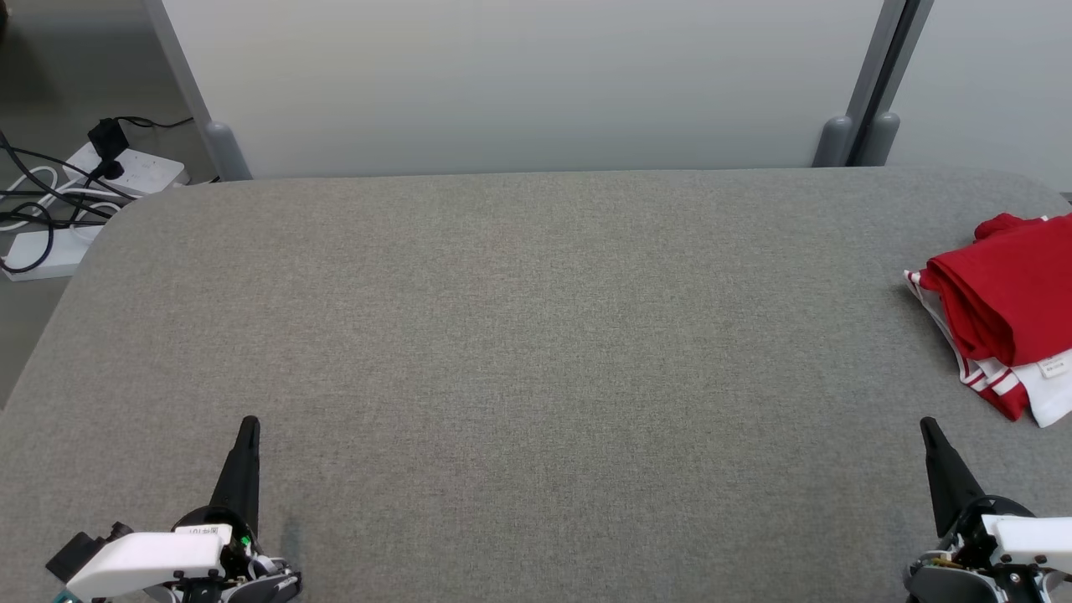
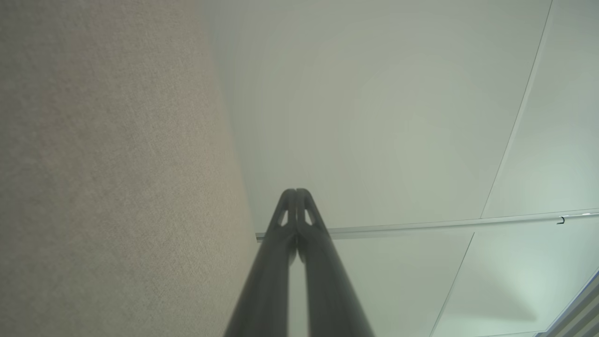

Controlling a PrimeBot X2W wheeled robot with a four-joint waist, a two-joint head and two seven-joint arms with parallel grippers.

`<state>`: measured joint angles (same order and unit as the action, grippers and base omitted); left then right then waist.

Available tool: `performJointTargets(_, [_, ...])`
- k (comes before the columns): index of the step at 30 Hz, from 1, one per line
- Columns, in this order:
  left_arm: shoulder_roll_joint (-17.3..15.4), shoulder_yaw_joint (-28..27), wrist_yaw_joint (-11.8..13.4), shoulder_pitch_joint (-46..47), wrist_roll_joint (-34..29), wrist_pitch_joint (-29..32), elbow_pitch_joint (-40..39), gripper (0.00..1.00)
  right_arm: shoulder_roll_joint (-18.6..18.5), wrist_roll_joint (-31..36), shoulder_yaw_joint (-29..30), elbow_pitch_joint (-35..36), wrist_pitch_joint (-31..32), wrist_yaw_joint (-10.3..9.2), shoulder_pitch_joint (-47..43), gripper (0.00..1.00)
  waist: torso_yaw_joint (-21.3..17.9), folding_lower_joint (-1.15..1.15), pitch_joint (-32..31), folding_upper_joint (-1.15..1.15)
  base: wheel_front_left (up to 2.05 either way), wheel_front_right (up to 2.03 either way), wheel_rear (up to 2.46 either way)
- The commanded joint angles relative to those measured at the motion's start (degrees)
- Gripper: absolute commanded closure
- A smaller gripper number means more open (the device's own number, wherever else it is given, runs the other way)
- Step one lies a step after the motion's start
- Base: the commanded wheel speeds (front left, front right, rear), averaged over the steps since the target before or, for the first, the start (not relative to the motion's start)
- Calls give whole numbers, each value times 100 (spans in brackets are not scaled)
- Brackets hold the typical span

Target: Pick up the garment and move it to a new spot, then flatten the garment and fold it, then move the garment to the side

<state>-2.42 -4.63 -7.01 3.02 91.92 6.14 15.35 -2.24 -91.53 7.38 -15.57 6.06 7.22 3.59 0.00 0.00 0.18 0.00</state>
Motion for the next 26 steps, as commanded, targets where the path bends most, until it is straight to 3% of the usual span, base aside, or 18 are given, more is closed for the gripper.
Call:
performJointTargets(1, [-46,-190,-47,317,24,36,-131,100,-64,-64,-86,155,42,26,259,100,0,0,0,0,0,0,0])
performJointTargets(26, [-45,-190,-47,317,24,36,-131,100,-64,-64,-87,155,42,26,259,100,0,0,0,0,0,0,0])
